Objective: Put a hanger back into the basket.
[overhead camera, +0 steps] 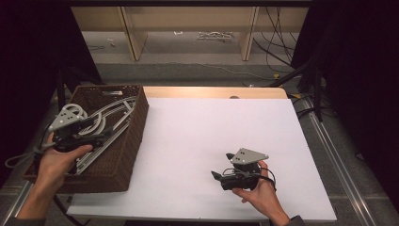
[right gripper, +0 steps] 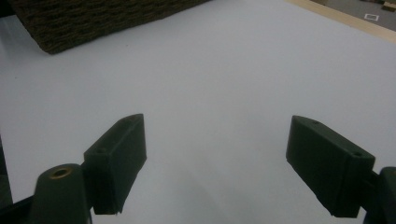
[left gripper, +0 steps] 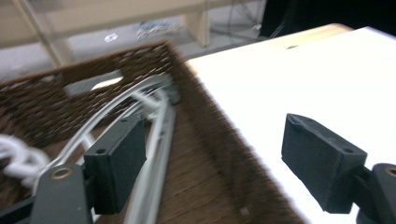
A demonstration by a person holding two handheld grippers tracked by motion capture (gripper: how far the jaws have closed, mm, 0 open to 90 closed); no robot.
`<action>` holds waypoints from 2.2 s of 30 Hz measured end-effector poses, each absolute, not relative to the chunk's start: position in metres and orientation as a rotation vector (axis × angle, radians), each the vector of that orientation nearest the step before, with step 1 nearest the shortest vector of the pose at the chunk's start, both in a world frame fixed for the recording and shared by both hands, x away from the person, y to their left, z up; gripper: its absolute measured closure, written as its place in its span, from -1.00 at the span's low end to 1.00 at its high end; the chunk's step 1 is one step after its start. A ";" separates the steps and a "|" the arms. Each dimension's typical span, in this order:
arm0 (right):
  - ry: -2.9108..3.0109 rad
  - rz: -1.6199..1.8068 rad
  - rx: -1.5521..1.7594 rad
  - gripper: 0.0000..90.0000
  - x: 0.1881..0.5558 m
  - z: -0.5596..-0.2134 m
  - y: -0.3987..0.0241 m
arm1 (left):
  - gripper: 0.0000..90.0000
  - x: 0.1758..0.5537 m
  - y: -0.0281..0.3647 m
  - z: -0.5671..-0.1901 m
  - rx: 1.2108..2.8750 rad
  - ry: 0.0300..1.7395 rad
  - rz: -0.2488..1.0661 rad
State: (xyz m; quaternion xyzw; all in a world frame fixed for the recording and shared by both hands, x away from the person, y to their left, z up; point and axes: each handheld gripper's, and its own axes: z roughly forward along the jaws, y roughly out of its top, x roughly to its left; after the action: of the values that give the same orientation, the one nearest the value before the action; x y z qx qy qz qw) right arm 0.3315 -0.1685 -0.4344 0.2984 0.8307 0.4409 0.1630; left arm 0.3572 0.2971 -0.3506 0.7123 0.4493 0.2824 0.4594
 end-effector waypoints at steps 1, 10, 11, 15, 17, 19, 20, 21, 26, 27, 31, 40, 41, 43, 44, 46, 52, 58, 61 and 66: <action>2.368 1.260 0.851 -0.53 0.332 -0.434 -0.168 | -0.52 0.355 0.292 -0.351 1.751 1.095 0.693; 2.342 1.283 0.859 -0.53 0.330 -0.435 -0.167 | -0.53 0.332 0.247 -0.368 1.787 0.936 0.653; 2.343 1.283 0.857 -0.53 0.330 -0.435 -0.166 | -0.53 0.331 0.242 -0.370 1.794 0.926 0.647; 2.351 1.299 0.854 -0.53 0.330 -0.435 -0.166 | -0.53 0.324 0.227 -0.376 1.819 0.883 0.605; 2.343 1.296 0.856 -0.53 0.330 -0.435 -0.166 | -0.53 0.322 0.225 -0.378 1.812 0.879 0.600; 2.343 1.296 0.861 -0.53 0.329 -0.435 -0.166 | -0.53 0.319 0.222 -0.379 1.810 0.883 0.604; 2.343 1.296 0.860 -0.53 0.329 -0.435 -0.166 | -0.53 0.318 0.221 -0.379 1.809 0.884 0.602; 2.342 1.298 0.856 -0.53 0.330 -0.435 -0.166 | -0.53 0.315 0.219 -0.379 1.805 0.878 0.599; 2.343 1.305 0.855 -0.53 0.329 -0.435 -0.165 | -0.51 0.307 0.213 -0.381 1.808 0.867 0.634; 2.341 1.308 0.855 -0.53 0.329 -0.435 -0.165 | -0.51 0.305 0.212 -0.383 1.802 0.876 0.630; 2.339 1.310 0.854 -0.53 0.328 -0.435 -0.165 | -0.50 0.299 0.204 -0.389 1.814 0.856 0.640; 2.332 1.318 0.860 -0.53 0.328 -0.434 -0.165 | -0.49 0.287 0.186 -0.402 1.863 0.799 0.691; 2.322 1.317 0.850 -0.53 0.329 -0.434 -0.165 | -0.49 0.284 0.184 -0.403 1.860 0.795 0.684; 2.328 1.324 0.856 -0.53 0.328 -0.434 -0.165 | -0.48 0.280 0.177 -0.408 1.852 0.776 0.688; 2.325 1.325 0.857 -0.53 0.328 -0.434 -0.165 | -0.48 0.277 0.175 -0.411 1.854 0.811 0.661; 2.316 1.330 0.860 -0.53 0.328 -0.433 -0.165 | -0.49 0.276 0.173 -0.414 1.859 0.819 0.661; 2.296 1.369 0.855 -0.53 0.327 -0.431 -0.168 | -0.48 0.274 0.166 -0.421 1.870 0.788 0.686; 2.290 1.369 0.851 -0.53 0.325 -0.431 -0.168 | -0.49 0.267 0.156 -0.433 1.870 0.796 0.659; 2.264 1.383 0.852 -0.53 0.323 -0.431 -0.169 | -0.49 0.268 0.156 -0.432 1.842 0.803 0.658; 2.224 1.428 0.914 -0.55 0.317 -0.429 -0.174 | -0.50 0.270 0.160 -0.432 1.786 0.801 0.651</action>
State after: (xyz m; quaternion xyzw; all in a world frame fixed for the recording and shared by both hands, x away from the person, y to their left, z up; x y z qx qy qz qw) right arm 0.3170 -0.1743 -0.4295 0.3219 0.7834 0.5031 0.1718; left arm 0.2702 0.1595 -0.4319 0.7428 0.3330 0.2708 0.5138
